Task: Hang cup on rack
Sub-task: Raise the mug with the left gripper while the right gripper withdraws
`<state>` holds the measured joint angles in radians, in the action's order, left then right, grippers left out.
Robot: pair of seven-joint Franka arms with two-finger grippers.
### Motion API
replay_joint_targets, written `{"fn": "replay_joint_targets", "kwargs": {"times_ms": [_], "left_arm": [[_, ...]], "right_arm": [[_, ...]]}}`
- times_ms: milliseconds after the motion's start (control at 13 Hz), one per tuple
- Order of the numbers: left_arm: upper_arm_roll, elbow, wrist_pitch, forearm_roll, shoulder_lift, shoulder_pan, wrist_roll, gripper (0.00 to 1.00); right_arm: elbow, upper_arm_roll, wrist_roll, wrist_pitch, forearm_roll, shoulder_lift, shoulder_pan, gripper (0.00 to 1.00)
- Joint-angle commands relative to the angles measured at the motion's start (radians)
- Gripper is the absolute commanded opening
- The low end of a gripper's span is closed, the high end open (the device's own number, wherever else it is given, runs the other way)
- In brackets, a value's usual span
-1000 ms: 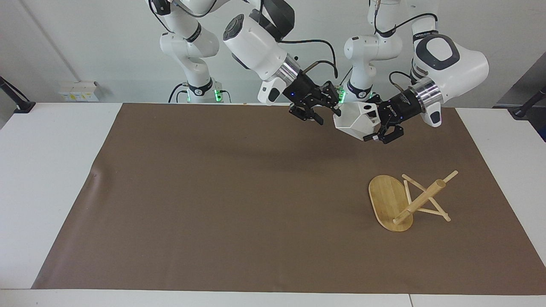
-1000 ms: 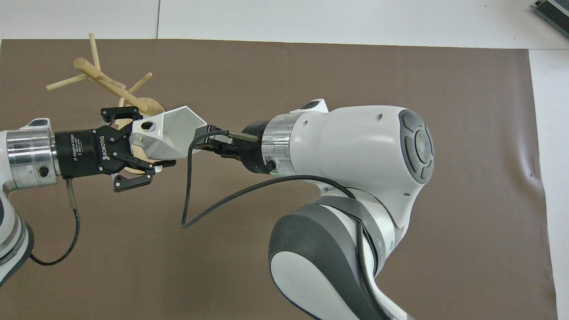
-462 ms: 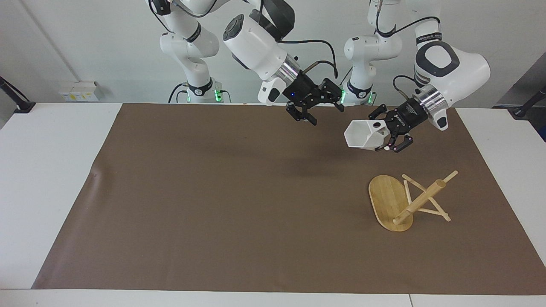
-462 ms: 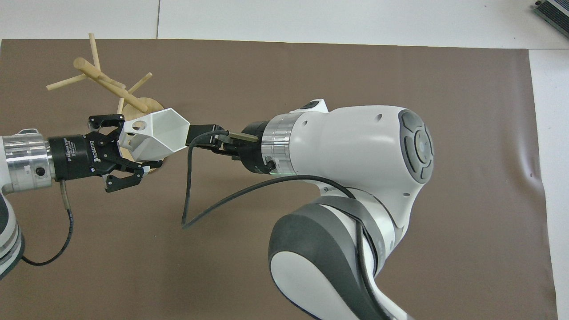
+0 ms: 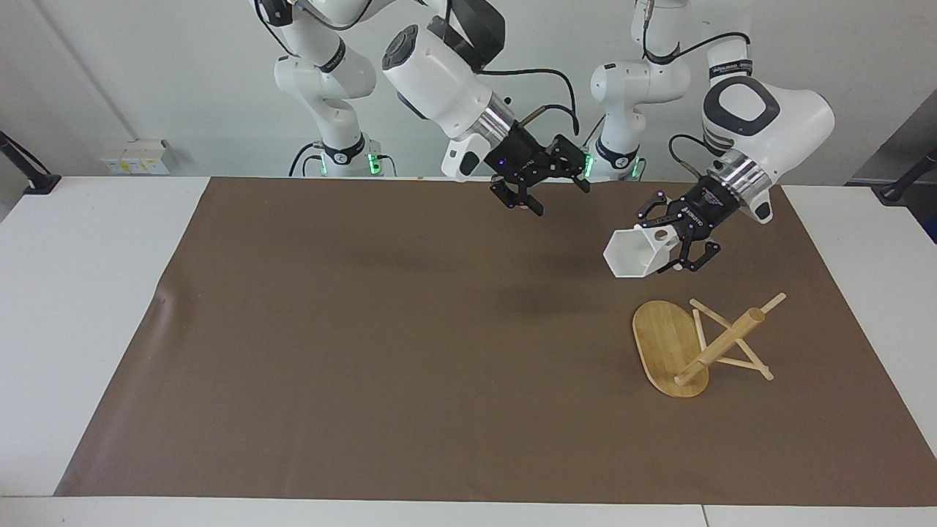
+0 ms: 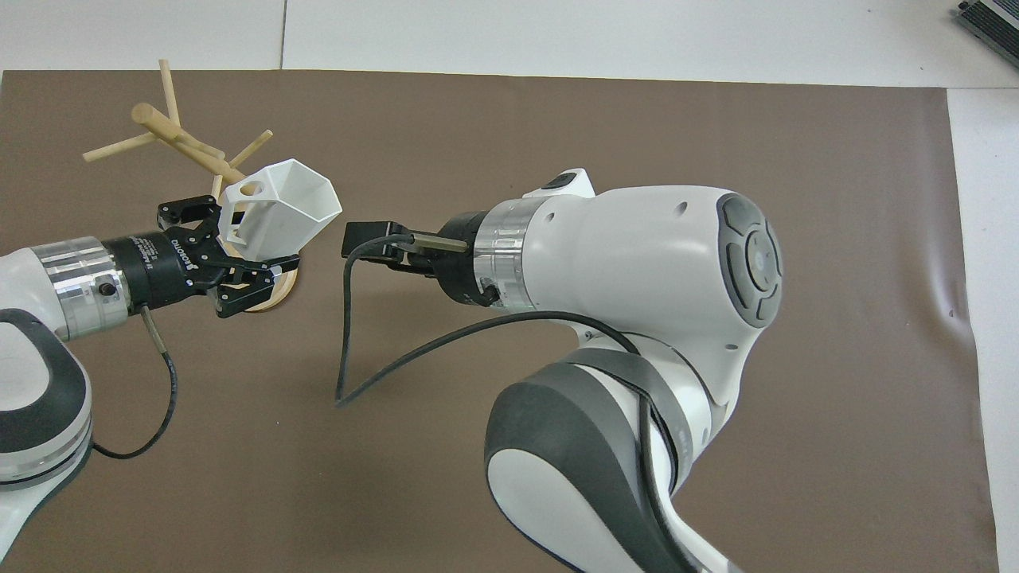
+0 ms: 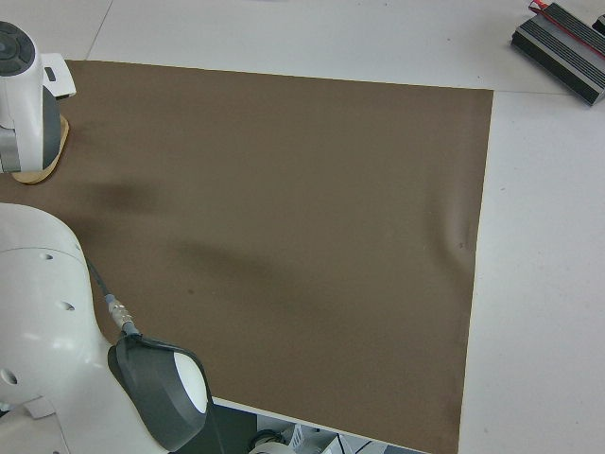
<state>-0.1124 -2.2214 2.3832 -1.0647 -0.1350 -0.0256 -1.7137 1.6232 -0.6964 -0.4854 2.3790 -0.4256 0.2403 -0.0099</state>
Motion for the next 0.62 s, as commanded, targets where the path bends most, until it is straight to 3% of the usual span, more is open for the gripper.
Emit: {"fn": "replay_joint_targets", "kwargs": {"times_ms": [0, 538], "left_arm": [[0.007, -0.010, 0.134, 0.015, 0.027, -0.056, -0.067, 0.00], [0.008, -0.020, 0.238, 0.015, 0.043, -0.056, -0.067, 0.00]], "right_arm": [[0.000, 0.035, 0.051, -0.007, 0.103, -0.016, -0.016, 1.00], [0.046, 0.273, 0.158, -0.026, 0.107, -0.079, -0.021, 1.00]]}}
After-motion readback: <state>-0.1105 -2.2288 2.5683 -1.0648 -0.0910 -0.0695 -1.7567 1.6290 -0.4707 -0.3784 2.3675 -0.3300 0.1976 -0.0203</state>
